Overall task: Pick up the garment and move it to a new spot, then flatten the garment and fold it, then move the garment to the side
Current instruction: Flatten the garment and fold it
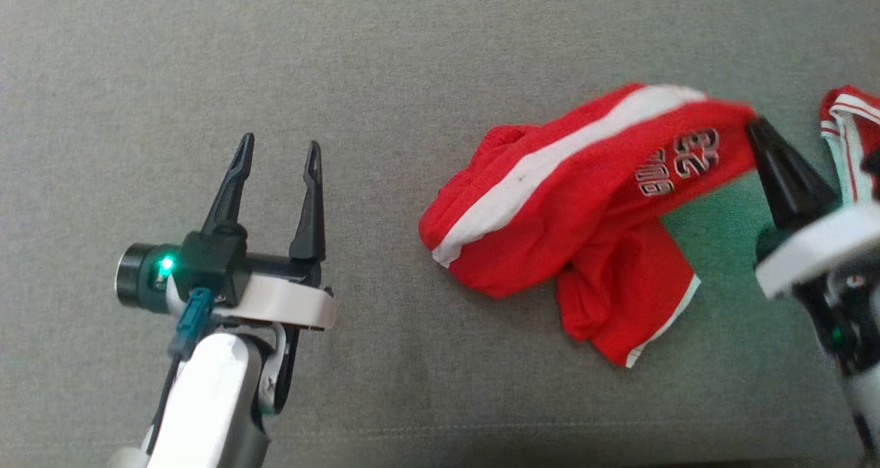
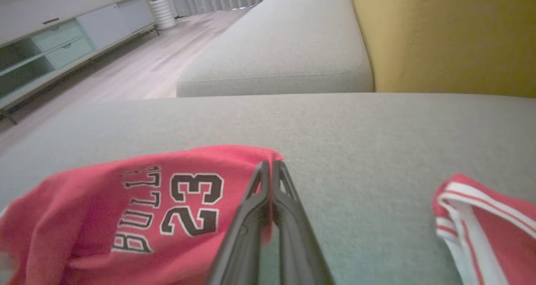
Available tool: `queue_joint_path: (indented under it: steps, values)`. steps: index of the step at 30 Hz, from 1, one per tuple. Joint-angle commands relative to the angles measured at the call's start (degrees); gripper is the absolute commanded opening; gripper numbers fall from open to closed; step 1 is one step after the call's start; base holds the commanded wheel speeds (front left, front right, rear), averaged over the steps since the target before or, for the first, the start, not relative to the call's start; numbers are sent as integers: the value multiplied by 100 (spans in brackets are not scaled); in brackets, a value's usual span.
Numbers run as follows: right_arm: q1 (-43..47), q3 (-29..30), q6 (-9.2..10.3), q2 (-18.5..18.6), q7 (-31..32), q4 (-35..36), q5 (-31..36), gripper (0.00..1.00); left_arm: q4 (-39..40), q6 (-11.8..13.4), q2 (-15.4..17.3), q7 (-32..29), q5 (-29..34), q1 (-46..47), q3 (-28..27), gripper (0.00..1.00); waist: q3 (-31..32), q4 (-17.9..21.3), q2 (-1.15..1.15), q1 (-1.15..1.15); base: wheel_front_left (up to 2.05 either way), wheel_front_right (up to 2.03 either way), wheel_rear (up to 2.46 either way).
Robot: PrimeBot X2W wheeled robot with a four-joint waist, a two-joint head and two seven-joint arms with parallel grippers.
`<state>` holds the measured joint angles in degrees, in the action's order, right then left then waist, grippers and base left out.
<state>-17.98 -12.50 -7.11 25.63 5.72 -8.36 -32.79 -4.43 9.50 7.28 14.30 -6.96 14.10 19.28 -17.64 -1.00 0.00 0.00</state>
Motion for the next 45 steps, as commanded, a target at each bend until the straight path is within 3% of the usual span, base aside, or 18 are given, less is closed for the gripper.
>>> queue_joint_path:
  steps: [1, 10, 17, 18, 19, 20, 31, 45]
  values:
    - [310, 120, -37, 45, -71, 253, 194, 0, 148, -33, 56, 70, 52, -13, -248, 100, 43, 30, 0, 0, 0, 0, 0]
    - [1894, 738, -37, -598, 414, 816, 991, 0, 122, -91, 59, 70, 65, -101, -283, 100, 119, 124, 0, 0, 0, 0, 0]
    - [2254, 874, -37, -1027, 607, 808, 1240, 0, 50, -119, 70, 70, 70, -133, -310, 100, 210, 184, 0, 0, 0, 0, 0]
    - [2242, 891, -37, -1069, 575, 798, 1267, 4, 44, -119, 75, 70, 72, -150, -316, 100, 233, 198, 0, 0, 0, 0, 0]
    - [2227, 902, -37, -1108, 551, 791, 1288, 42, 43, -114, 80, 70, 74, -168, -323, 100, 251, 213, 0, 0, 0, 0, 0]
    - [2203, 927, -37, -1149, 498, 814, 1317, 100, 39, -109, 84, 70, 77, -185, -329, 100, 273, 225, 0, 0, 0, 0, 0]
    - [1937, 1055, -37, -1313, -315, 1584, 1526, 100, 68, -10, 132, 70, 98, -403, -394, 100, 471, 299, 0, 0, 0, 0, 0]
    - [1716, 1051, -37, -1460, -295, 2019, 1682, 100, 118, 107, 104, 70, 76, -647, -353, 100, 628, 241, 0, 0, 0, 0, 0]
